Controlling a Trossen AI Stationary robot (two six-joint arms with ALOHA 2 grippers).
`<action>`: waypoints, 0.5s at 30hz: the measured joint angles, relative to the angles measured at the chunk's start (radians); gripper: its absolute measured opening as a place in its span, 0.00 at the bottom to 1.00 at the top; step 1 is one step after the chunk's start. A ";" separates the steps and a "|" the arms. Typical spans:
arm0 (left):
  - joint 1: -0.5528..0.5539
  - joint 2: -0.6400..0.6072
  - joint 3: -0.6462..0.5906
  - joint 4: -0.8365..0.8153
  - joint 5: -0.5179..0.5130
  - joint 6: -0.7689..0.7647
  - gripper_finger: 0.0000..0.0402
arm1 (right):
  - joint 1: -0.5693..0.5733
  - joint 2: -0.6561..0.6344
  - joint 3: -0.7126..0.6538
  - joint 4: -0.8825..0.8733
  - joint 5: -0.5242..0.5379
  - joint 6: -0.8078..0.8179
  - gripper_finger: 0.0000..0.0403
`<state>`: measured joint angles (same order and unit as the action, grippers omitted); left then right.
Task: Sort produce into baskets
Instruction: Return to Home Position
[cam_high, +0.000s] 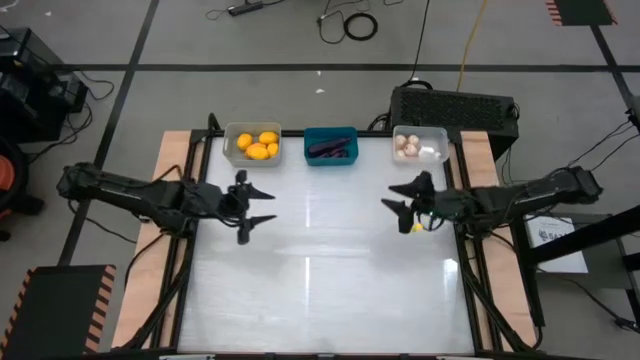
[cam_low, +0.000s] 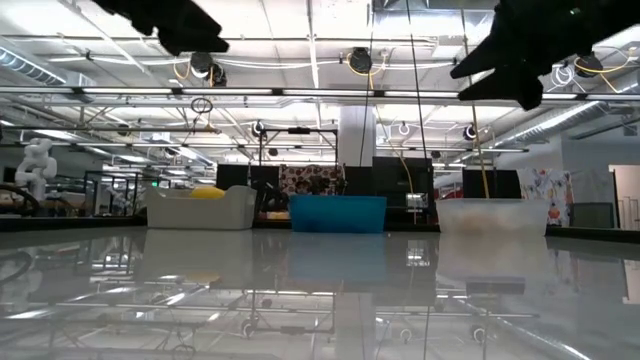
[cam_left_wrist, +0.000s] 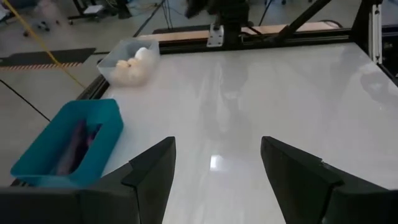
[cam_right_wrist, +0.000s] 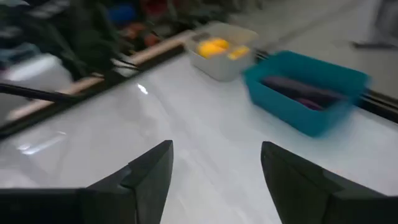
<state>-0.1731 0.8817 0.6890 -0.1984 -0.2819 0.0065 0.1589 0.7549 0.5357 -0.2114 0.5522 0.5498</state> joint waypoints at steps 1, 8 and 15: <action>0.000 -0.024 -0.016 0.001 -0.001 0.000 0.61 | 0.016 -0.002 -0.038 0.081 -0.001 -0.024 0.58; 0.000 -0.220 -0.252 0.154 -0.045 -0.044 0.61 | 0.090 -0.003 -0.255 0.542 -0.005 -0.138 0.41; 0.016 -0.387 -0.483 0.345 -0.057 -0.053 0.61 | 0.089 -0.004 -0.407 0.764 -0.007 -0.140 0.05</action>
<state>-0.1567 0.4946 0.2059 0.1468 -0.3386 -0.0467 0.2480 0.7513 0.1286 0.5526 0.5449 0.4094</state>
